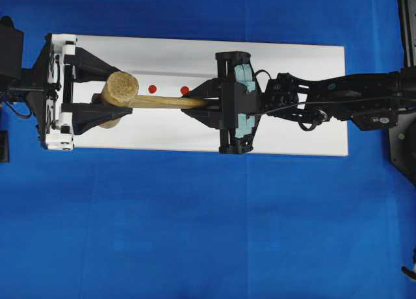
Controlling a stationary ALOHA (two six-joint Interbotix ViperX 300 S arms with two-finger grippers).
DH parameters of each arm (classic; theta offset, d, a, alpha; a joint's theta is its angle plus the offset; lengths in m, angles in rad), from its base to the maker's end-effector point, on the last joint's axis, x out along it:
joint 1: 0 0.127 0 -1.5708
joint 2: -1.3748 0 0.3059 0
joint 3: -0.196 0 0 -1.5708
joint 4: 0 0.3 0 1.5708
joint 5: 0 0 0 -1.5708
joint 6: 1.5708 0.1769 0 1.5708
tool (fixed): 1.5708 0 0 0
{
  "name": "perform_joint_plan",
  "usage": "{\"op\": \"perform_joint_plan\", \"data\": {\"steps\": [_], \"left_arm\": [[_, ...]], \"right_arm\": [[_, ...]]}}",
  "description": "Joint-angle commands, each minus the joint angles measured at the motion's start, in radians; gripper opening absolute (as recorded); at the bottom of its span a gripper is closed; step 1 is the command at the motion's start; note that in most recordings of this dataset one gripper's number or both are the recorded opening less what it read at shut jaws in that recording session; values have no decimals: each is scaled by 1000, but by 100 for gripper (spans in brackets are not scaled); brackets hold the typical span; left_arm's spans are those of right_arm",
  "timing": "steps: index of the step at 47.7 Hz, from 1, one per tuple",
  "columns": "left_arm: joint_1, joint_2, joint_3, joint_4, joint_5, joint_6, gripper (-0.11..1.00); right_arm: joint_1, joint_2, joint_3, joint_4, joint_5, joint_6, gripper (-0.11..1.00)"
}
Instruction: Hit the mark with a hammer.
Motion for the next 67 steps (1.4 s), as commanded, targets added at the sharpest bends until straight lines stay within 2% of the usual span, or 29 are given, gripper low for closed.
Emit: {"op": "perform_joint_plan", "data": {"steps": [1,16,17,22,25,31,37,45,54,67], "left_arm": [[-8,-14,-31,2,-9,-2,50],[-8,-12,-28,2,0,-11,51],[-8,-14,-28,2,0,-11,53],[-8,-14,-26,2,0,-8,81],[-8,-14,-26,2,2,-5,89],[-8,-21,-21,2,17,-3,84],[-3,-55,-3,2,52,-11,84],[-3,-166,51,2,109,-15,84],[-3,-348,101,2,230,-17,84],[-3,-491,141,2,324,-17,84]], "right_arm": [[-2,-12,-23,-3,-9,-5,5],[-2,-12,-25,-2,-8,-5,5],[-2,-12,-25,-3,-8,-5,5],[-2,-14,-25,-3,-8,-5,2],[-2,-18,-21,2,-6,-3,1],[-2,-40,-9,29,-5,-3,1],[-2,-80,20,54,-5,-3,1],[-2,-127,74,112,14,-3,1],[-2,-152,107,172,55,-3,1],[-2,-146,98,198,67,-3,1]]}}
